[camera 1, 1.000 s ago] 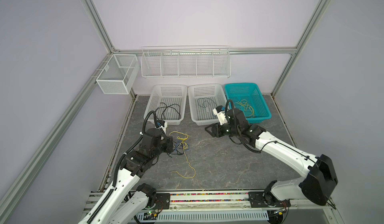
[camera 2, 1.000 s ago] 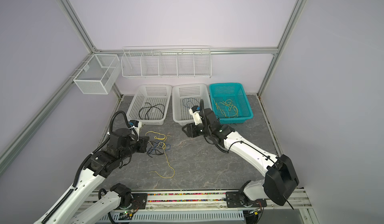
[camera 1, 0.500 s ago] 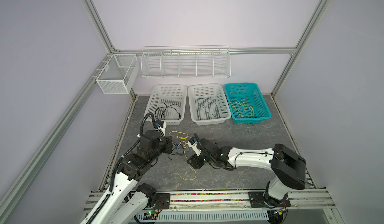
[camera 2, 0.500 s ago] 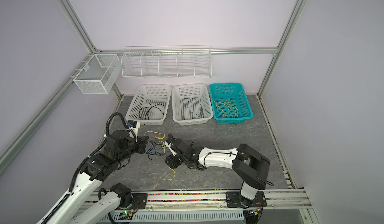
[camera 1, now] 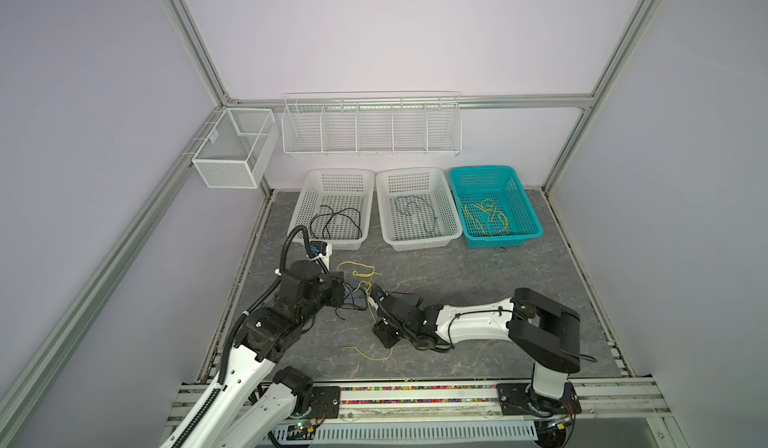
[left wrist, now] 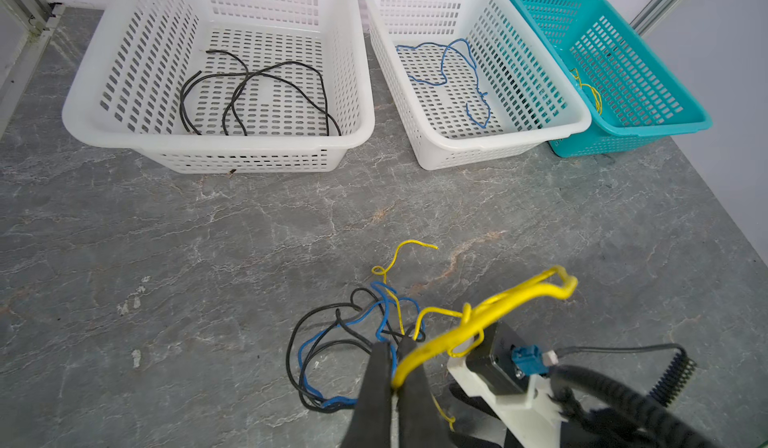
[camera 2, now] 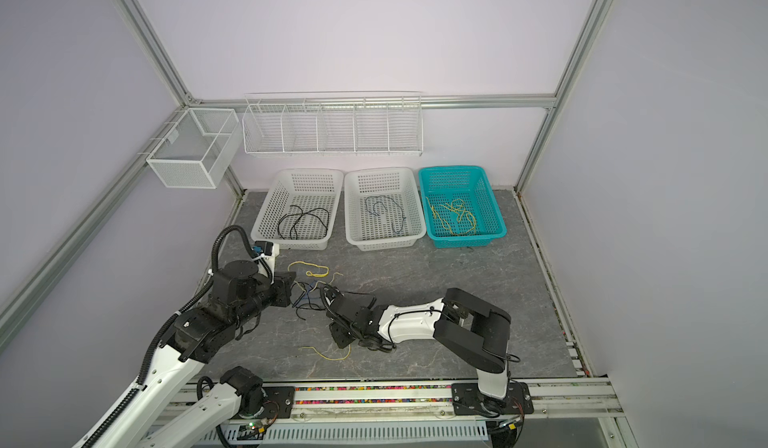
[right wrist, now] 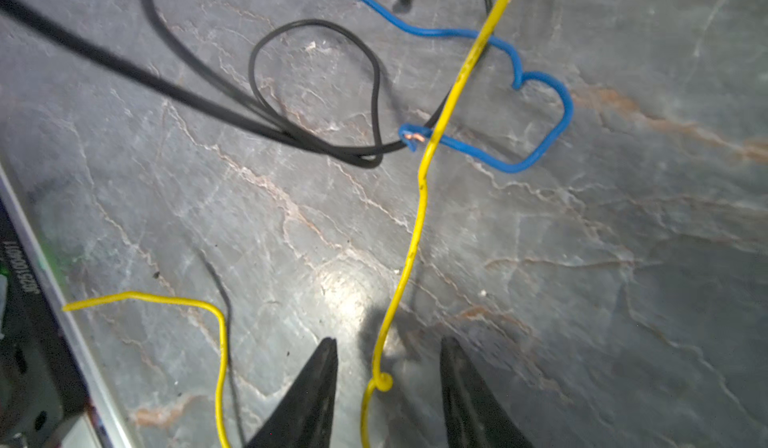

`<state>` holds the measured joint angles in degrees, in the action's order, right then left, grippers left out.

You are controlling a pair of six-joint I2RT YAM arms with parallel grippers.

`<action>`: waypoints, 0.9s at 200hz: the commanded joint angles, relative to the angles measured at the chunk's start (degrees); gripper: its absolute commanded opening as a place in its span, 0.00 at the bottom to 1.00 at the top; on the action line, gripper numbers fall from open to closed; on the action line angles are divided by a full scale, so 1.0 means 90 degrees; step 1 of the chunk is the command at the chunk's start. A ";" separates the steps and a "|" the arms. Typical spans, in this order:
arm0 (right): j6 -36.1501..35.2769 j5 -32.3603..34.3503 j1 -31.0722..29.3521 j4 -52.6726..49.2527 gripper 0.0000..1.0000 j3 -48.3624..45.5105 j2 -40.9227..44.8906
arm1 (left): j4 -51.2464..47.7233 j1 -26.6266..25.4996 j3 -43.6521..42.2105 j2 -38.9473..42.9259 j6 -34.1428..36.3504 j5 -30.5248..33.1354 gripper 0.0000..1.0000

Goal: Untangle the cables

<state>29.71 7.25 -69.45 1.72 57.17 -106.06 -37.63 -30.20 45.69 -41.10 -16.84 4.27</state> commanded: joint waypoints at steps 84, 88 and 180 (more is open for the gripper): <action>-0.0018 0.0262 -0.0070 -0.0067 0.07 -0.0331 0.0466 | 0.0001 -0.0034 -0.0009 0.0102 0.0118 0.0157 0.00; -0.0025 0.0253 -0.0069 -0.0096 0.07 -0.0352 0.0549 | 0.0004 -0.0034 -0.0009 0.0095 0.0123 0.0160 0.00; -0.0752 -0.0444 -0.0105 -0.1226 0.07 -0.0717 0.2813 | -0.0184 -0.0035 0.0060 -0.0129 0.0104 0.0471 0.00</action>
<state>25.63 3.97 -69.91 -3.81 52.60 -84.86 -38.20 -30.28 45.69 -42.13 -16.67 6.81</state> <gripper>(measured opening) 0.081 0.048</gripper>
